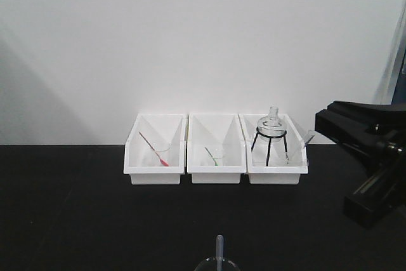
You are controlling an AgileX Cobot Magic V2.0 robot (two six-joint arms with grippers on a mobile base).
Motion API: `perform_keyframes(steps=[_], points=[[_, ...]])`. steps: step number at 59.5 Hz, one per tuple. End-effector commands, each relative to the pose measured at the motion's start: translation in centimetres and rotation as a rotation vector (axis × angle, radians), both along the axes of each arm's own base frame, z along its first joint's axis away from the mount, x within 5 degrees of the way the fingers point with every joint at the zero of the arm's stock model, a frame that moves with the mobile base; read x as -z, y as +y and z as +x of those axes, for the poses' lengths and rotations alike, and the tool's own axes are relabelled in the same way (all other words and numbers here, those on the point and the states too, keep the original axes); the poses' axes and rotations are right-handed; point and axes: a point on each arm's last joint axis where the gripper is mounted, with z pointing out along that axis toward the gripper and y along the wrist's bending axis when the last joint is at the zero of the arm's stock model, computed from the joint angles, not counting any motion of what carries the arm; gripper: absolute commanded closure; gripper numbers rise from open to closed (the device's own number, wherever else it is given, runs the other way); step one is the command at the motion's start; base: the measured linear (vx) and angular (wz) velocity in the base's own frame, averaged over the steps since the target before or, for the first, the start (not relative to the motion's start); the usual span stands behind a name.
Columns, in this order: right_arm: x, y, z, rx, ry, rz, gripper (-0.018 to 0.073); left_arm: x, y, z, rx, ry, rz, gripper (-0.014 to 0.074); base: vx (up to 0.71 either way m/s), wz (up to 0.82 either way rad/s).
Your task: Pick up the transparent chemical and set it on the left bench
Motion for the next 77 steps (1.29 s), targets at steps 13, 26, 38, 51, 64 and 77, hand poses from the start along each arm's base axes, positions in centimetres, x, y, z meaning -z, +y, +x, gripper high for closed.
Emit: perform_keyframes(steps=[13, 26, 38, 51, 64, 77], points=[[-1.7, -0.7, -1.4, 0.024, -0.082, -0.001, 0.0567, -0.3, 0.0, -0.1, 0.001, -0.081, -0.014, 0.0600, 0.00, 0.00], [-2.3, -1.9, -0.4, 0.185, -0.085, 0.131, 0.0567, -0.3, 0.0, -0.1, 0.001, -0.081, -0.014, 0.0600, 0.00, 0.00], [-0.1, -4.7, 0.5, 0.522, 0.140, 0.065, 0.0567, -0.3, 0.0, -0.1, 0.001, -0.081, -0.014, 0.0600, 0.00, 0.00], [2.1, -5.0, 0.2, 0.541, 0.327, -0.097, 0.0567, -0.3, 0.0, -0.1, 0.001, -0.081, -0.014, 0.0600, 0.00, 0.00], [4.5, -5.1, -3.5, 0.439, 0.163, 0.015, 0.0567, -0.3, 0.0, -0.1, 0.001, -0.081, -0.014, 0.0600, 0.00, 0.00], [11.9, -6.8, -7.2, 0.478, 0.139, 0.177, 0.0567, -0.3, 0.0, -0.1, 0.001, -0.081, -0.014, 0.0600, 0.00, 0.00]])
